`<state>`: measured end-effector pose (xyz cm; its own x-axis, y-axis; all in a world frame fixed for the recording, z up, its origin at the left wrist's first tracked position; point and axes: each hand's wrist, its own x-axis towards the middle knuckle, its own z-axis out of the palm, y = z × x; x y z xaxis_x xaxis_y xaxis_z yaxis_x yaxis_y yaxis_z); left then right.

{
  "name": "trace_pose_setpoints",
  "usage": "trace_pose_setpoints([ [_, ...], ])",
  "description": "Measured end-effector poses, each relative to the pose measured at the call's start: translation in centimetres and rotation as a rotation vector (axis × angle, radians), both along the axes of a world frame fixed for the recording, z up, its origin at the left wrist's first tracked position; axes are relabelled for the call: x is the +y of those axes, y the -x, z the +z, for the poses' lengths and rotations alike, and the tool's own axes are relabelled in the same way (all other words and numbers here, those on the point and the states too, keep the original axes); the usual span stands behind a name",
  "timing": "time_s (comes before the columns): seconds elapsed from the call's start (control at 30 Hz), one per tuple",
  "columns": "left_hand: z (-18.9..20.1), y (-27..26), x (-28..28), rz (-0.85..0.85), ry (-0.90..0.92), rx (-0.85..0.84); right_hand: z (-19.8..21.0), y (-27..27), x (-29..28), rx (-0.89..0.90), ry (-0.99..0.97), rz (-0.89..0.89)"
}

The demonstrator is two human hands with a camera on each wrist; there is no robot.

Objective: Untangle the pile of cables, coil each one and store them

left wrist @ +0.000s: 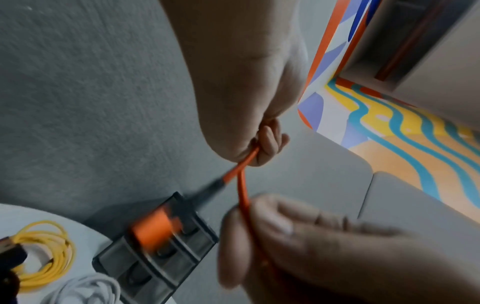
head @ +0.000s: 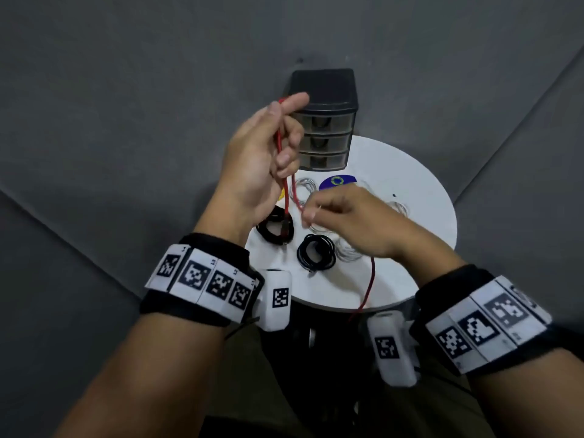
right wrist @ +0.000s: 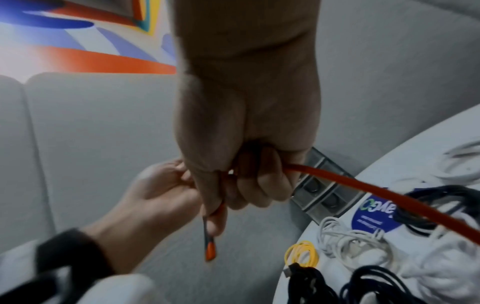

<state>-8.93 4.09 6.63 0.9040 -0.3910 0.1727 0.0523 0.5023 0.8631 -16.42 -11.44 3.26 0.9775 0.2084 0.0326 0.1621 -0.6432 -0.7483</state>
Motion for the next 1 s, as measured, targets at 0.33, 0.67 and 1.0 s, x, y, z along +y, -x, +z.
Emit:
trace_pose_setpoints([
  [0.33,-4.8,1.8,-1.3,-0.006,-0.388,-0.083,4.9,0.3,-0.4,-0.05,-0.013,0.126],
  [0.67,-4.7,4.4,-0.1,-0.231,-0.056,0.035,-1.0,0.7,-0.4,-0.034,-0.56,-0.341],
  [1.0,-4.8,3.0,0.4,0.075,-0.504,-0.206,2.6,2.0,1.4,0.04,-0.229,0.049],
])
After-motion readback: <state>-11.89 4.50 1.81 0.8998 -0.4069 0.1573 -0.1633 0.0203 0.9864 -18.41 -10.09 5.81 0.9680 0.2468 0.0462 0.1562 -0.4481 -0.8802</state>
